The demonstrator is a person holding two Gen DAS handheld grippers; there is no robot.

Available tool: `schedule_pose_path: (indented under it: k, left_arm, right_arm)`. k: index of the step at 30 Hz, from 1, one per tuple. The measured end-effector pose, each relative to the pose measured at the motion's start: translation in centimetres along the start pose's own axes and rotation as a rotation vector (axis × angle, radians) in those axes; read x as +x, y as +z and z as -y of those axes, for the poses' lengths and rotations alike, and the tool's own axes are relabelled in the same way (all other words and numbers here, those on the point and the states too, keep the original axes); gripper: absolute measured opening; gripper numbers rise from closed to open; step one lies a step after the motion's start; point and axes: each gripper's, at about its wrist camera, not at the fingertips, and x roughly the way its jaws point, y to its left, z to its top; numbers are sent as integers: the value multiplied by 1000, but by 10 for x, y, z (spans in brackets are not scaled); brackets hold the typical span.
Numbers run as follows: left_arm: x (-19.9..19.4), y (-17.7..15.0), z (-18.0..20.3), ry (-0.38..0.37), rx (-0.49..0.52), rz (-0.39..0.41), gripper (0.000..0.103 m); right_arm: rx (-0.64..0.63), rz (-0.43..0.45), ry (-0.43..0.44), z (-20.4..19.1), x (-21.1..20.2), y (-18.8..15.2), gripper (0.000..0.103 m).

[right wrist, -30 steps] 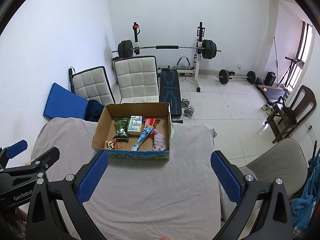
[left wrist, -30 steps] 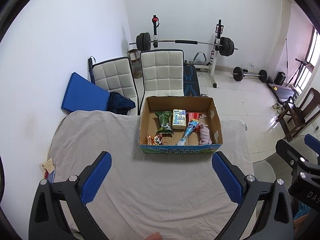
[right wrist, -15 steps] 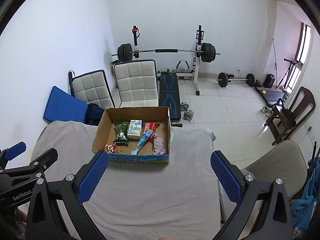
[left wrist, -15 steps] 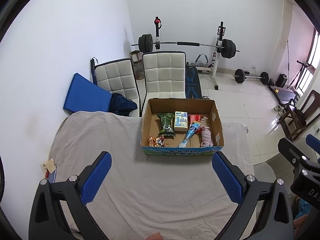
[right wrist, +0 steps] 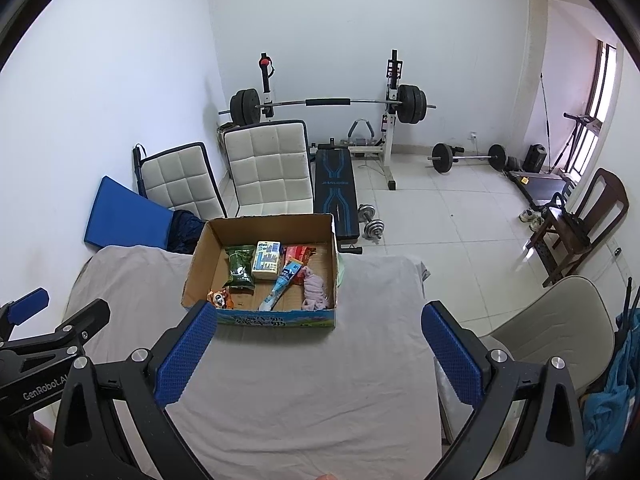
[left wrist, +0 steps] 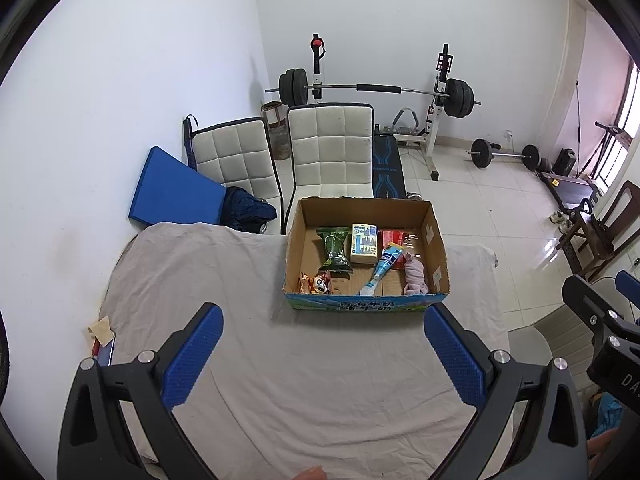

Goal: Organize soft objects

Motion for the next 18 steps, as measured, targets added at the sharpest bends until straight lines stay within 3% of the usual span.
schedule_pose_path:
  k: [18]
  left_arm:
    - [-1, 6, -9, 12, -25, 16, 103]
  right_arm:
    - [-7, 23, -3, -4, -8, 4, 103]
